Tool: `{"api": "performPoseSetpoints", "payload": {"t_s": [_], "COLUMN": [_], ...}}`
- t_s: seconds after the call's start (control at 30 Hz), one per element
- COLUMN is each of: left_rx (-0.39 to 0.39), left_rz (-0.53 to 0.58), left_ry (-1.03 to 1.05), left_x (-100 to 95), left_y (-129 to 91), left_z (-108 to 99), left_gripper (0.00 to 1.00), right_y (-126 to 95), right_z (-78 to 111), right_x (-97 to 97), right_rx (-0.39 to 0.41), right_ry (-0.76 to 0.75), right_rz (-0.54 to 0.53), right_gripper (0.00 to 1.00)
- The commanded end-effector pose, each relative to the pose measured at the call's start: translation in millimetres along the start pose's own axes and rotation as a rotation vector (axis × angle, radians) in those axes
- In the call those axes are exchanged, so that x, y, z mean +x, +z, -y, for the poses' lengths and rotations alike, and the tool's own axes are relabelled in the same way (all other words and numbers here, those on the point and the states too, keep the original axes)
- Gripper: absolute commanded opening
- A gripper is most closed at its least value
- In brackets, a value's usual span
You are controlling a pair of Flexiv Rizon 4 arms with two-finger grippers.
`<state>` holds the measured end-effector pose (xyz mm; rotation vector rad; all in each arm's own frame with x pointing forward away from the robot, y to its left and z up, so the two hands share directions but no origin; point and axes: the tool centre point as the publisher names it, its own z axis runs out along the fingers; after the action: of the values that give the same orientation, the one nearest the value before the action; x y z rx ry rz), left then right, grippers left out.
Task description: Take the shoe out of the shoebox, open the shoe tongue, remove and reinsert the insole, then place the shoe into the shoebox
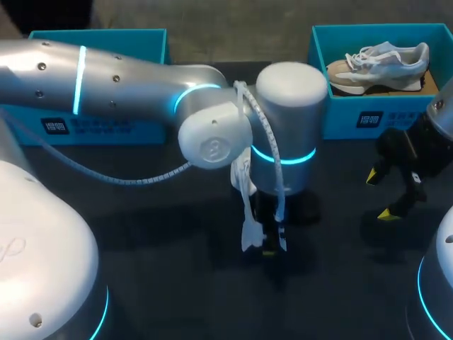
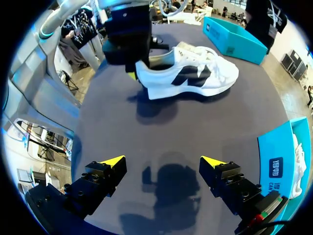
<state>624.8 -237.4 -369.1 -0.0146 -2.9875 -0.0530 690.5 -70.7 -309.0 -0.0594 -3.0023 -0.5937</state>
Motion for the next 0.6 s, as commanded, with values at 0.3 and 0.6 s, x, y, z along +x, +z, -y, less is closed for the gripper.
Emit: {"api": "performPoseSetpoints", "payload": {"t_s": [0.3,0.6], "left_rx": [0.045,0.01], "left_rz": [-0.02,0.02], "left_ry": [0.077,0.066], "left_x": [-38.2,-66.3], "left_y": [-87,-140], "left_z": [-62,-93], "left_gripper": [0.0,0.0], "right_y": [0,0], "right_z": [0.0,0.0], "right_x": [0.8,0.8], "right_rx": [0.002,0.002], "right_ry": [0.001,0.001], "right_rz": [0.002,0.002], "right_gripper": [1.0,1.0]}}
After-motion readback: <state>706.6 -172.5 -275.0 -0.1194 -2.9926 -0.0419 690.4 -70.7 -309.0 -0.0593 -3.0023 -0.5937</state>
